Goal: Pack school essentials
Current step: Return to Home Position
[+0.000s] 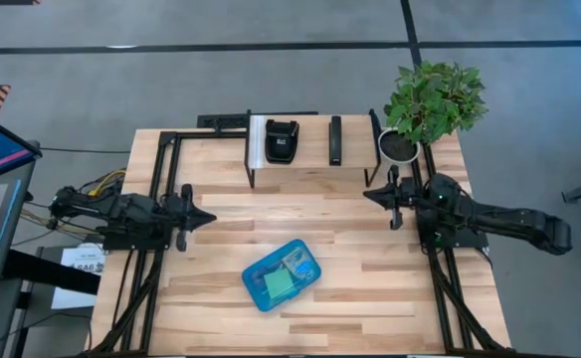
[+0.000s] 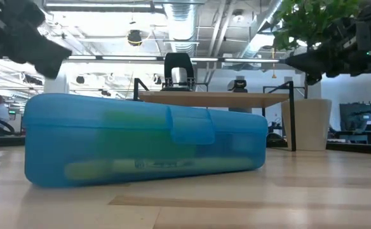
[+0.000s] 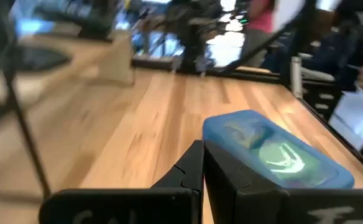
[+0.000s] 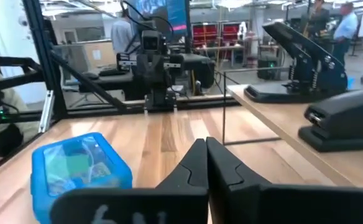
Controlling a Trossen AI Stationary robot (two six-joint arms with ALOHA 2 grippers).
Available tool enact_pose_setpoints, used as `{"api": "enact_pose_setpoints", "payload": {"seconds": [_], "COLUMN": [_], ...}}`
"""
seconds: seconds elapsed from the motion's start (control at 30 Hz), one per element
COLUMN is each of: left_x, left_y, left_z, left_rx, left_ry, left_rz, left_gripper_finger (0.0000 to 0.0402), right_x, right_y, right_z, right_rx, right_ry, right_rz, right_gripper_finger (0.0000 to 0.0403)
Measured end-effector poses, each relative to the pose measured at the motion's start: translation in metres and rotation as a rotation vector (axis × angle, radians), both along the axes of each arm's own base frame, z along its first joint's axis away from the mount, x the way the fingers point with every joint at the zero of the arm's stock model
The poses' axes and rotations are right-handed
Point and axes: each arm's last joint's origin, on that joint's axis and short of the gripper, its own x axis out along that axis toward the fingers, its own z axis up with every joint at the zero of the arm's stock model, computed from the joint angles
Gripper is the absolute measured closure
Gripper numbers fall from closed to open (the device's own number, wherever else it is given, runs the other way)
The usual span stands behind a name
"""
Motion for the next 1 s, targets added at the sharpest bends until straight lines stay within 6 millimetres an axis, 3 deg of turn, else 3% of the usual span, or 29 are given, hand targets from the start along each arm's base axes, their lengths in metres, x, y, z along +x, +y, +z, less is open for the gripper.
{"api": "enact_pose_setpoints", "payload": {"seconds": [0.23, 1.0], "left_x": [-0.002, -0.002], "left_y": [0.002, 0.002], "left_z": [-0.011, -0.012], "left_rx": [-0.128, -0.131], "left_ry": [0.112, 0.116], "left_rz": [0.078, 0.072], "left_gripper_finger": [0.0401, 0.0401], "right_x": [-0.002, -0.004], "right_y": [-0.006, -0.010], "right_z": [-0.004, -0.023], "right_rx": [0.083, 0.158], "right_ry": [0.024, 0.212], "right_rz": [-0.103, -0.174], "right_gripper_finger": [0.0393, 0.0379]}}
